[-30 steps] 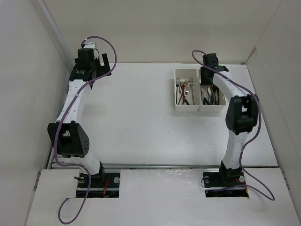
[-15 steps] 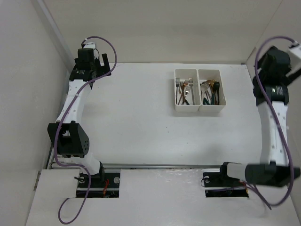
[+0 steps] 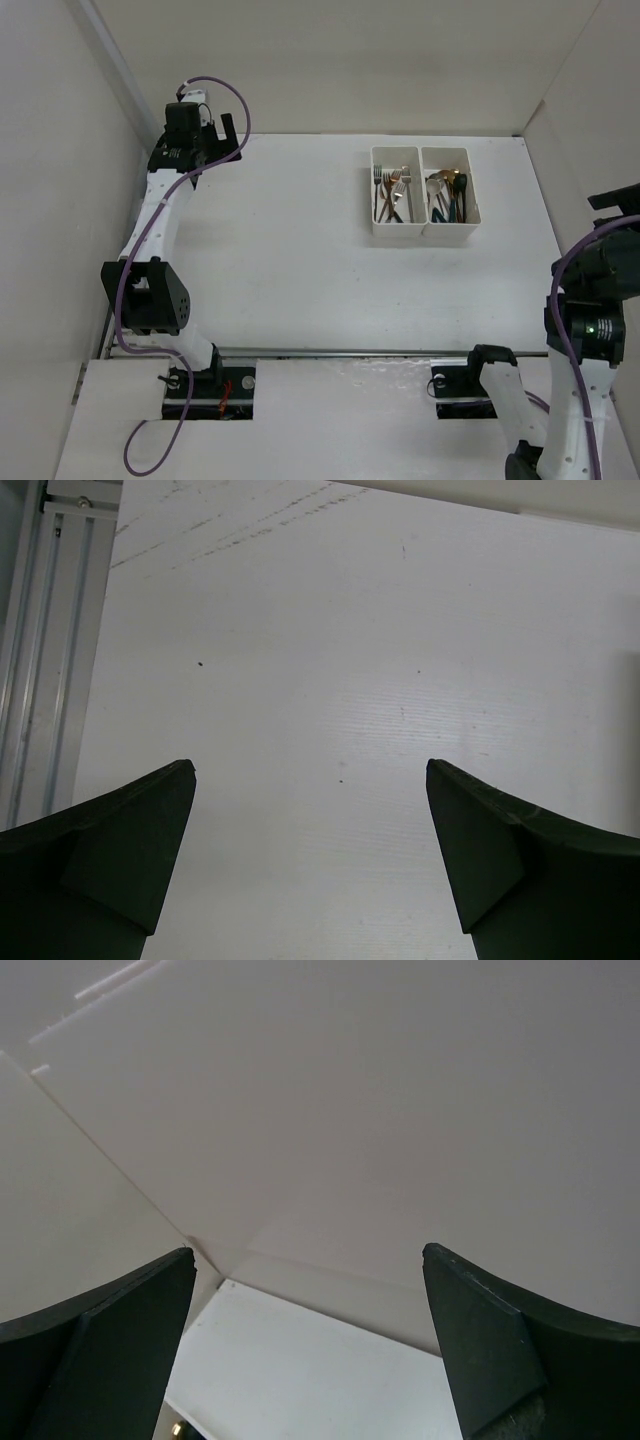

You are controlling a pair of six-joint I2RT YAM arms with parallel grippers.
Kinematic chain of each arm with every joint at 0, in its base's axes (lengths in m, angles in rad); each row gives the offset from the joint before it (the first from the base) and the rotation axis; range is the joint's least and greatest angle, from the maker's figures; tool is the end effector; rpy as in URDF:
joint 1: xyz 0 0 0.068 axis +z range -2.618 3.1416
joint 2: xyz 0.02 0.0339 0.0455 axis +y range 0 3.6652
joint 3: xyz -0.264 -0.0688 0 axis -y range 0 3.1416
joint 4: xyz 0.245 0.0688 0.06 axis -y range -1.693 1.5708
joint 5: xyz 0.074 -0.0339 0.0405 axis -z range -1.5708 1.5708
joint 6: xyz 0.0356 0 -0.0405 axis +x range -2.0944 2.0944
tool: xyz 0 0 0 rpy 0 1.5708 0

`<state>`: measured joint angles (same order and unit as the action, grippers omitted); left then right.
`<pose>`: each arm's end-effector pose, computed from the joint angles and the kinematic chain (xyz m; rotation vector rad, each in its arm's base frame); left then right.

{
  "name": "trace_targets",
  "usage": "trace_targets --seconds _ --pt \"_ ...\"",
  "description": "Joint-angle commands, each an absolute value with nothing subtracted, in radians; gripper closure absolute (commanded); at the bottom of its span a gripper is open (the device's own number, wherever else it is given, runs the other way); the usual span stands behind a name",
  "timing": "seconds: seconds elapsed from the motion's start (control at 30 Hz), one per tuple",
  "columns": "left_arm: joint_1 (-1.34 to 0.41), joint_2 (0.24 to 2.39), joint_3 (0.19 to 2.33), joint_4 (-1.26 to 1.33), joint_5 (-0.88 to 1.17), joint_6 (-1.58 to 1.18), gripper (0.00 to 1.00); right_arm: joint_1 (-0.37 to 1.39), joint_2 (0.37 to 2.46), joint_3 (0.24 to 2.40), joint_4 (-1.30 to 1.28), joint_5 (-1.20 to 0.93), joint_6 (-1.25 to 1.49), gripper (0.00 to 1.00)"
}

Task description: Sort the eating utensils into containers

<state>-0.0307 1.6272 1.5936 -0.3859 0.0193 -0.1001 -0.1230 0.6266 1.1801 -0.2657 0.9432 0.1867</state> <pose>0.3816 -0.0124 0.3842 -0.0566 1.9909 -0.1036 0.0699 -0.0377 0.4751 0.9759 1.0393 -0.5500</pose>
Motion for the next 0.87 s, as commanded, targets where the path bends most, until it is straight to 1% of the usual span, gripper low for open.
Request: trace_targets --seconds 0.0,0.33,0.57,0.83 --pt "-0.029 1.572 1.592 -0.362 0.072 -0.123 0.0 -0.115 0.63 1.172 -0.317 0.951 0.173 0.0" --pt "-0.029 1.554 1.572 -0.353 0.091 -0.123 0.0 -0.115 0.612 1.181 -0.417 0.907 0.228 0.0" --pt "-0.029 1.545 1.562 -0.353 0.091 -0.123 0.0 -0.115 0.591 1.163 -0.417 0.888 0.238 0.0" --pt "-0.029 1.545 1.552 -0.353 0.091 -0.123 0.0 -0.115 0.549 1.146 -0.385 0.879 0.339 0.0"
